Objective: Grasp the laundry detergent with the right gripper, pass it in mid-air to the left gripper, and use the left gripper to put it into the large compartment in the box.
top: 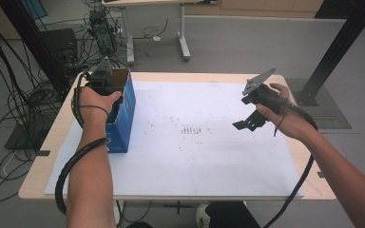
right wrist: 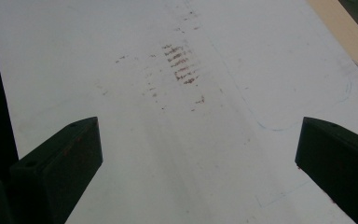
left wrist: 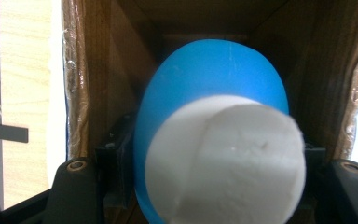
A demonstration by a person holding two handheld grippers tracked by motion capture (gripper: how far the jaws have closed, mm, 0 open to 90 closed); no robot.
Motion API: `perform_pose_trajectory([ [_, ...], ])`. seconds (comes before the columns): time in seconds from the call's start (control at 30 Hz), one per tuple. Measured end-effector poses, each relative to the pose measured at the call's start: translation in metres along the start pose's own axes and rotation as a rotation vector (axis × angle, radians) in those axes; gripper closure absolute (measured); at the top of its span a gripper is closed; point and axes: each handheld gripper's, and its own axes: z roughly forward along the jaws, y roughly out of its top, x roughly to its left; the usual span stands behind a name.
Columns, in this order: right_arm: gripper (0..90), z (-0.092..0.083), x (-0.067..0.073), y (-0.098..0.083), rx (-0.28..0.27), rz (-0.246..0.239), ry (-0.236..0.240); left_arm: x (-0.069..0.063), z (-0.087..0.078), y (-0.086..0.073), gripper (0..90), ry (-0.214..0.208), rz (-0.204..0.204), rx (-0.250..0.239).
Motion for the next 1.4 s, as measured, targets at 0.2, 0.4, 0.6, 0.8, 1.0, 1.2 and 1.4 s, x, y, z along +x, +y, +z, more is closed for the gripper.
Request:
perform_pose_trajectory([
  [0.2, 0.4, 0.000, 0.000, 0.000, 0.000, 0.000, 0.000, 0.000, 0.000, 0.000, 34.8, -0.001, 0.002, 0.002],
  [0.4, 0.4, 0.000, 0.001, 0.000, -0.001, -0.001, 0.001, 0.002, 0.001, -0.001, 32.0, -0.002, -0.001, 0.001],
  [0.6, 0.4, 0.000, 0.002, 0.001, -0.003, -0.002, 0.002, 0.005, -0.004, -0.003, 29.4, -0.007, -0.007, -0.014],
  [0.8, 0.4, 0.000, 0.003, 0.003, -0.009, -0.006, 0.004, 0.004, -0.014, -0.004, 27.7, 0.002, 0.000, -0.024],
  [1.0, 0.4, -0.002, 0.004, 0.004, -0.016, -0.007, 0.003, 0.003, -0.020, -0.005, 27.1, -0.002, 0.005, -0.029],
  [1.2, 0.4, -0.003, 0.004, 0.005, -0.021, -0.004, 0.002, 0.001, -0.028, -0.007, 26.6, 0.010, 0.018, -0.038],
  [1.4, 0.4, -0.004, 0.003, 0.003, -0.020, 0.001, 0.001, 0.000, -0.043, -0.011, 24.6, 0.012, 0.026, -0.063],
])
